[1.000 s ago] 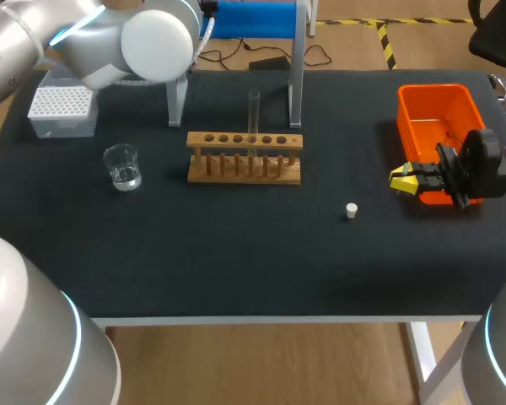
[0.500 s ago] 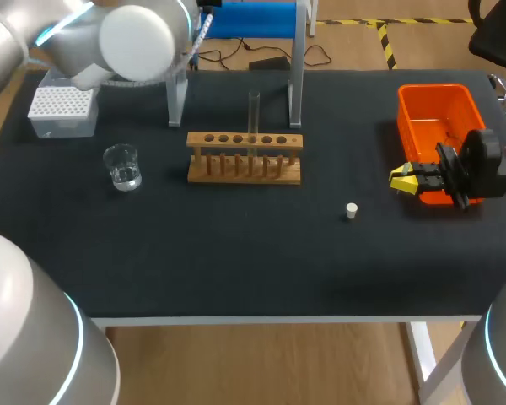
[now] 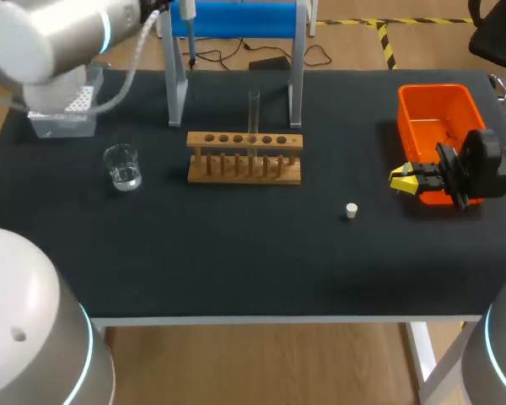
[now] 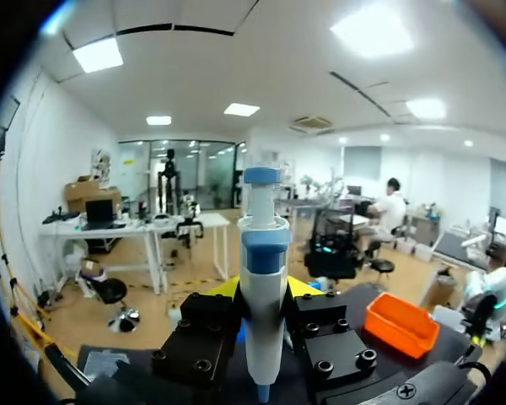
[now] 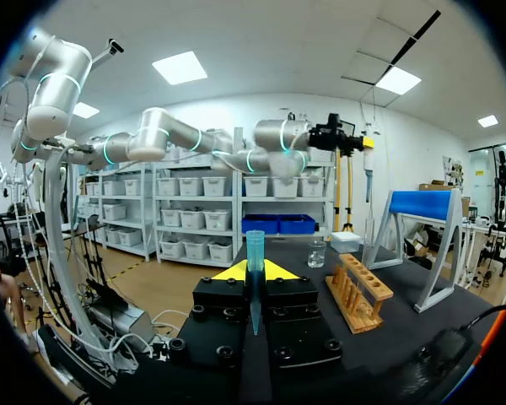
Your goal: Invert the test tube, pick up the pipette, mount the tip to pipette, aspirate from beaker and dispense into the tube, eject the tip, return the pipette, and cap with the stopper.
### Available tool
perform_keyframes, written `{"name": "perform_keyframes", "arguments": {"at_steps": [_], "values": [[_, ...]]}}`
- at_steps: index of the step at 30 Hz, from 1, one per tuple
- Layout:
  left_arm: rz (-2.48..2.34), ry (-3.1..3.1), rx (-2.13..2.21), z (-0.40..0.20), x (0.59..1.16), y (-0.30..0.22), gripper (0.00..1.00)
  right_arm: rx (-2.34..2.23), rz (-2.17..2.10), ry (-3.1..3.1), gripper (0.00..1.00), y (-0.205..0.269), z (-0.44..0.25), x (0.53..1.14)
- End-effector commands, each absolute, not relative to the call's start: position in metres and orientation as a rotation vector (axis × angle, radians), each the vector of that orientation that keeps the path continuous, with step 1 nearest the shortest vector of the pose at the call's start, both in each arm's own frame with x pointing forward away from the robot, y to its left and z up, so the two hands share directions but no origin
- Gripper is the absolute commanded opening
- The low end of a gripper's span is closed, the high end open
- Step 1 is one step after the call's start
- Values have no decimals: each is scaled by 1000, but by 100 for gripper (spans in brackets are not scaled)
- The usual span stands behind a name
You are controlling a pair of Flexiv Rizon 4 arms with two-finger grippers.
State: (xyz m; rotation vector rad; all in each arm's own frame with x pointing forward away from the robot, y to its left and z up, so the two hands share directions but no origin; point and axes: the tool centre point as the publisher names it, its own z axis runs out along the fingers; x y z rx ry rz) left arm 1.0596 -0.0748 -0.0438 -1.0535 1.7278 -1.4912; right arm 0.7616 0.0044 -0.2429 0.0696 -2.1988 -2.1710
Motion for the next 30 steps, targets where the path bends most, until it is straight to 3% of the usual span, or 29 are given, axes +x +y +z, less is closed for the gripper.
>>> {"name": "perform_keyframes", "arguments": {"at_steps": [1,5,26,30], "values": [[-1651,1912,-859,-26,1018,-64,0,69,-2172,-2200,0,4,-243,761],[-1603,1999,-810,-14,995,-72,0,69,-2172,-2200,0,4,-243,761],[-1603,1999,-810,-14,995,-72,0,69,-2172,-2200,0,4,-243,761],[-1658,2070,-664,0,966,-81,0,69,-2172,-2200,0,4,-243,761]]}}
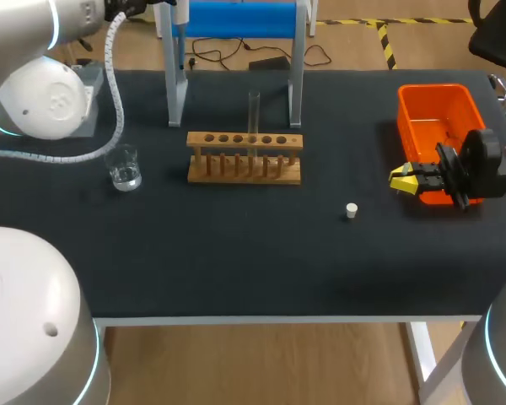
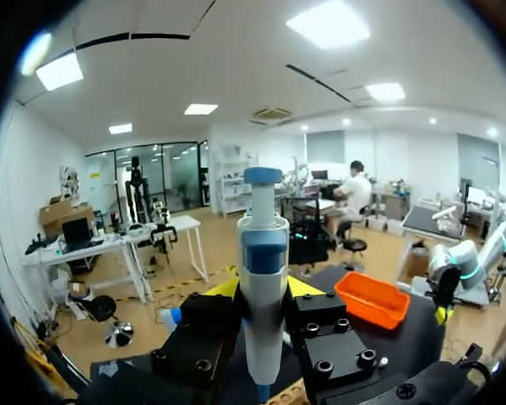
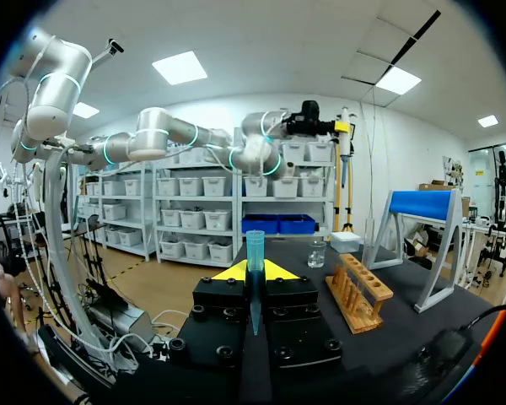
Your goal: Invert the test tube, pick up the pipette, mount the tip to pipette, aspirate from beaker and dispense into the tube, eject the tip, return the pipette, and cap with the stopper.
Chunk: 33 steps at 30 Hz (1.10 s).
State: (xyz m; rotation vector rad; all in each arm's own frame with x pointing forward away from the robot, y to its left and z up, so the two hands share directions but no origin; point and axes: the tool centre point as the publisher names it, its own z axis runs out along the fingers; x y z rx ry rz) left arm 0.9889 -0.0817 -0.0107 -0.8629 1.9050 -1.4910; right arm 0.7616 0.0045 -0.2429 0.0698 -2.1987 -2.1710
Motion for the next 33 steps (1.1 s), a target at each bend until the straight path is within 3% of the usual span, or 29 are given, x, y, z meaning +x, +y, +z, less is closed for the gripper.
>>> {"name": "perform_keyframes", "arguments": {"at_steps": [1,19,33], "values": [[-1699,2071,-627,5,958,-83,0,69,-2172,-2200,0,4,-243,761],[-1987,2278,-159,29,839,-139,0,69,-2172,-2200,0,4,-243,761],[-2020,2357,8,33,811,-154,0,69,-2172,-2200,0,4,-243,761]]}}
